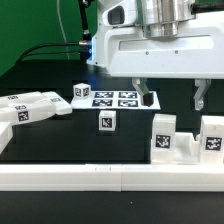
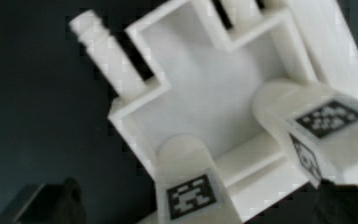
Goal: Assemble chair
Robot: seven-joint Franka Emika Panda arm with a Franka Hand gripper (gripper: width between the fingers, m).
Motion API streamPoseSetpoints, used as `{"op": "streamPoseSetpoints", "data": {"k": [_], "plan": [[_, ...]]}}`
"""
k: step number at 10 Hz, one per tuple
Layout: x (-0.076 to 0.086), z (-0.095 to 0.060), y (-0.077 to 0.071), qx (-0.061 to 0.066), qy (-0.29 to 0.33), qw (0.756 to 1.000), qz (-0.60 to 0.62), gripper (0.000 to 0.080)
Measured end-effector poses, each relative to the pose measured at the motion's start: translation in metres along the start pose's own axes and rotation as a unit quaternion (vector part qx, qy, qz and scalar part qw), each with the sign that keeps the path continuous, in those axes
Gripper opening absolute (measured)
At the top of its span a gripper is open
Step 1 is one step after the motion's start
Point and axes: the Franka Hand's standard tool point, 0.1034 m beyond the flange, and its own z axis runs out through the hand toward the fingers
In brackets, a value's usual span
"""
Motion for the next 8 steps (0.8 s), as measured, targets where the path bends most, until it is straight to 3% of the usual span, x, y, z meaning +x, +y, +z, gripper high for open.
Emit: {"op": "streamPoseSetpoints", "data": {"k": [3, 5, 8], "plan": [[0.009, 0.002, 0.018, -0.005, 0.024, 0.990, -0.138, 0.0649], [0.009, 0.002, 0.019, -0.012, 0.023, 0.977, -0.211, 0.0649], [0.009, 0.002, 0.020, -0.010, 0.032, 0.978, -0.205, 0.0649]]}}
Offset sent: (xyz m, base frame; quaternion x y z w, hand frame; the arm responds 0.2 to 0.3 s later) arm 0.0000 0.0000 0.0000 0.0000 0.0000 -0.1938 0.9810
